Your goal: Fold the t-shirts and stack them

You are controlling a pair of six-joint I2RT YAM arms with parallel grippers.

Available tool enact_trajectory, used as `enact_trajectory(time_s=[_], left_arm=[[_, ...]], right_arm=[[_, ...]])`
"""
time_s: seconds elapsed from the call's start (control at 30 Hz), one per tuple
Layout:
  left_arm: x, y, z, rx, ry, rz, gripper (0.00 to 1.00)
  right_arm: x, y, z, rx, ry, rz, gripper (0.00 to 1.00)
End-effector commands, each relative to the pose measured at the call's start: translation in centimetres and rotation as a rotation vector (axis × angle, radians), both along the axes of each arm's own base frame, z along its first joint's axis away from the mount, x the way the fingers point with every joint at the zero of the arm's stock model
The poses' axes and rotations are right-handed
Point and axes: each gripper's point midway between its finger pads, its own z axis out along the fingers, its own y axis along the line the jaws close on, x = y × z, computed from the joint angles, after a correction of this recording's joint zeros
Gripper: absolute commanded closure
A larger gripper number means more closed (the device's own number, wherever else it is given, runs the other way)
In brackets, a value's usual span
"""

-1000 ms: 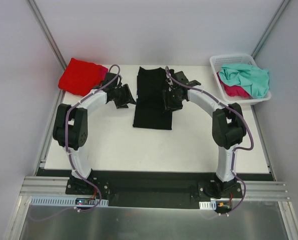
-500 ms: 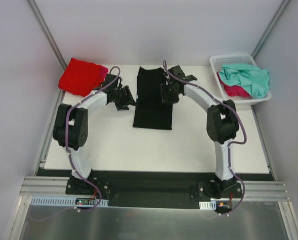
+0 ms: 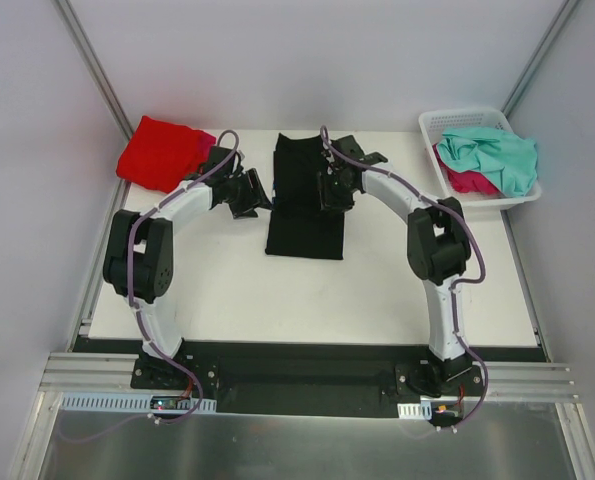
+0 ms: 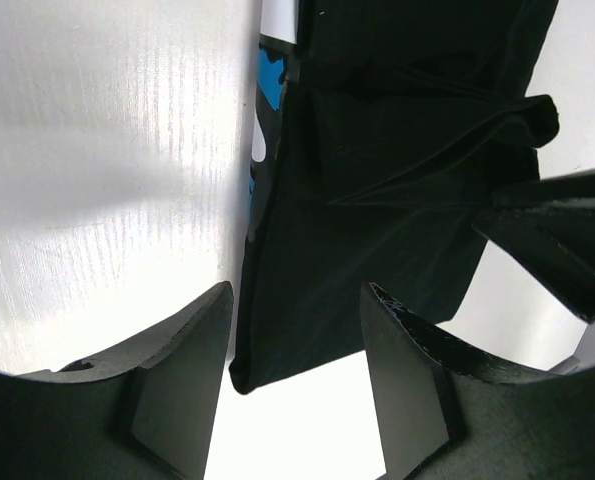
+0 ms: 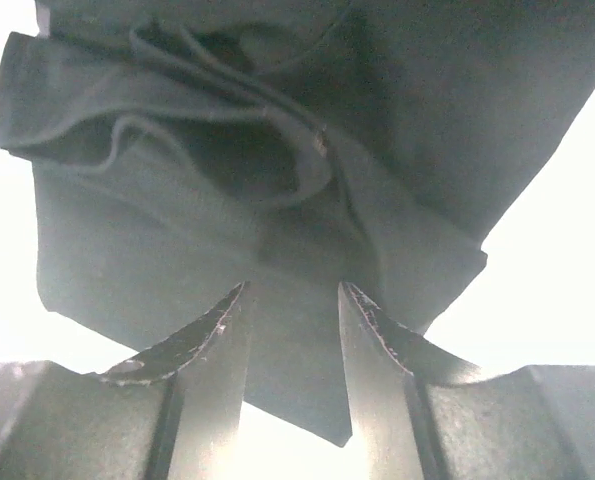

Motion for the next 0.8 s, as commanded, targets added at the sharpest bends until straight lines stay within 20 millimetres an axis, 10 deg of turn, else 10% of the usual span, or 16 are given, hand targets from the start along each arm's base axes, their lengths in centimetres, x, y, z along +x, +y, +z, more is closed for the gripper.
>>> enact_trajectory(time_s=[0.0,0.43,0.77], left_arm=[[-0.7,-0.9,2.8,-0.036,-0.057,-0.029,0.46],[-2.6,-0.6,3.1,-0.022,-0.063,-0.026,0.46],[-3.3,-0.2,1.9,0.001,-0.036,-0.022,0.46]], right_arm=[[-1.2,0.9,6.1,0.049,-0.122,0.045,0.57],[5.9,1.6,2.7,-0.053,-0.185,0.057,0.57],[-1.5,-2.0,5.8,-0.096,-0.181,0.031,0.58]])
